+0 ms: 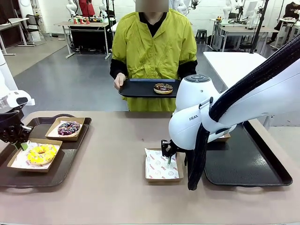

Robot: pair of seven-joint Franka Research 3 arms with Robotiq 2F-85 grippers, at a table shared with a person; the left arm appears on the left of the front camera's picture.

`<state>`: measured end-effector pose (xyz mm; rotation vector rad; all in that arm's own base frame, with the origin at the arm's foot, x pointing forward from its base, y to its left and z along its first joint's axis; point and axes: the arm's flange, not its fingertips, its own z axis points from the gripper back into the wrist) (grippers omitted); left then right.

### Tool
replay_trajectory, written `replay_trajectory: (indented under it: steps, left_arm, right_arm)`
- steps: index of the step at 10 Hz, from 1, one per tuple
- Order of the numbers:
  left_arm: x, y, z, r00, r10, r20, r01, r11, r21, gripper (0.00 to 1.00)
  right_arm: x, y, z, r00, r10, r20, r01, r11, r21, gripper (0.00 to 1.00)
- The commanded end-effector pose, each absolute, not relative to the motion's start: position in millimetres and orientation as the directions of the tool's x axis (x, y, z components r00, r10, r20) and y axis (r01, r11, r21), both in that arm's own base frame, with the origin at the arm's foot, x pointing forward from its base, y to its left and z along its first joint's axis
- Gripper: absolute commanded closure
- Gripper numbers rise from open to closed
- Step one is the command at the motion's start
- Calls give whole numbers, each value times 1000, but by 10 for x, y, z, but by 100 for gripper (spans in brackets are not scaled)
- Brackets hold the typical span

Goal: Individually package the donuts and arrange them on the tray.
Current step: Place the picked Paper togo box on the Handle tray while simultaneously picking up another Paper togo box from the table with the other hand.

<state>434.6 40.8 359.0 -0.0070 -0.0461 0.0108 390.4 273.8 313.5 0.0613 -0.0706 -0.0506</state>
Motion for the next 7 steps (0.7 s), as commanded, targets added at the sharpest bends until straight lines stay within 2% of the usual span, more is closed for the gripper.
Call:
replay_trajectory:
  steps: [1, 2, 3, 4, 5, 7]
  left_arm:
    - [4332, 407, 3597, 999, 22, 50, -22, 1000, 3, 0]
    - [4330, 409, 3603, 999, 22, 48, -22, 1000, 2, 0]
    - [4329, 416, 3609, 999, 20, 47, -20, 1000, 0, 26]
    - [4330, 419, 3613, 999, 20, 45, -19, 1000, -4, 17]
    - [4329, 420, 3618, 999, 18, 43, -18, 1000, -9, 0]
    - [4329, 431, 3641, 999, 16, 40, -15, 1000, -23, 0]
  right_arm:
    - [3947, 2770, 3097, 996, -46, 82, 40, 997, 70, 100]
    - [3947, 2770, 3103, 995, -50, 82, 44, 997, 68, 84]
    - [3949, 2772, 3109, 995, -55, 85, 50, 996, 68, 94]
    - [3949, 2771, 3113, 994, -65, 83, 59, 996, 70, 100]
    - [3953, 2766, 3115, 994, -73, 83, 67, 995, 71, 100]
    - [3960, 2765, 3117, 993, -79, 82, 73, 994, 76, 100]
